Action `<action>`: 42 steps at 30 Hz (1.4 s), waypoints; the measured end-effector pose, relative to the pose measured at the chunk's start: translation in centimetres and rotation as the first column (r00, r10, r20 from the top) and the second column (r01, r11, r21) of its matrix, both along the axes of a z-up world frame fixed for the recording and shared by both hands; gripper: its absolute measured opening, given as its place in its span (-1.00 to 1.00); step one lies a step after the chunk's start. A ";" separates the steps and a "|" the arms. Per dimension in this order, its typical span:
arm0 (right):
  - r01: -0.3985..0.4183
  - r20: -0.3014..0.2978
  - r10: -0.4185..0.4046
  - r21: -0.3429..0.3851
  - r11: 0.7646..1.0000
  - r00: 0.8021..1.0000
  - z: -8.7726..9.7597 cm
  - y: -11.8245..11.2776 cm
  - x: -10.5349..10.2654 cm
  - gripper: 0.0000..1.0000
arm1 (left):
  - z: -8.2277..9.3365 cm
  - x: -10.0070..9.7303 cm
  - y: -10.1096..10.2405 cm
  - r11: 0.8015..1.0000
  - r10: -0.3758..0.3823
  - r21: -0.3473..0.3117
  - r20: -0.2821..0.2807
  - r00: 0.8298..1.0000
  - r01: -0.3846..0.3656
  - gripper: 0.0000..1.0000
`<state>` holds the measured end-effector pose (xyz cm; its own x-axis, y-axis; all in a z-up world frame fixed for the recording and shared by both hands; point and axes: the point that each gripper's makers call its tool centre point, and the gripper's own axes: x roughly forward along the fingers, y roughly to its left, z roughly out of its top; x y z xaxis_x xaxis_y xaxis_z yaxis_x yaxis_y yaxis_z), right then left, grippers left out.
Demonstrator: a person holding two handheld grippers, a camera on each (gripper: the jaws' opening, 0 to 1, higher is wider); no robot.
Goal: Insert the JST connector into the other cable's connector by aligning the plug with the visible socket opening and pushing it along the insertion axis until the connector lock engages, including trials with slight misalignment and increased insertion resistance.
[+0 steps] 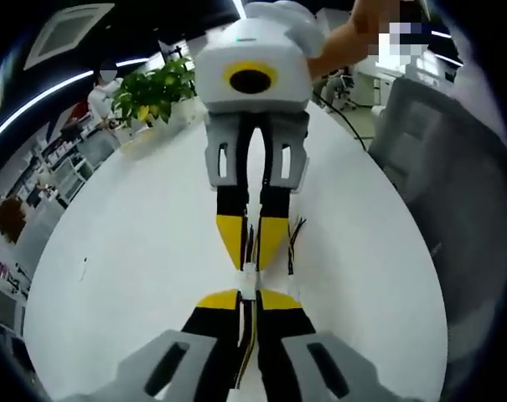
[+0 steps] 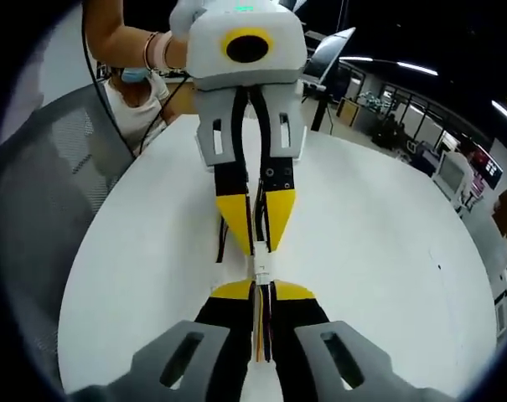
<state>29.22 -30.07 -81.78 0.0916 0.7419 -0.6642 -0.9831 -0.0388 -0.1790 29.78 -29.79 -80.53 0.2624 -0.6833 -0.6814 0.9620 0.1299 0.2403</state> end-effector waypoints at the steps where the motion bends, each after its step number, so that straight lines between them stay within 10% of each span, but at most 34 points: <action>1: 0.005 -0.007 -0.005 0.001 1.000 1.000 0.0 0.0 0.0 -0.94 | 0.0 0.0 0.0 1.000 -0.002 0.000 0.002 1.000 0.002 -1.00; 42: 0.022 -0.012 -0.023 -0.017 1.000 1.000 -2.1 1.6 2.2 -0.93 | -2.7 2.3 0.8 0.999 0.044 0.028 -0.013 0.999 -0.044 -1.00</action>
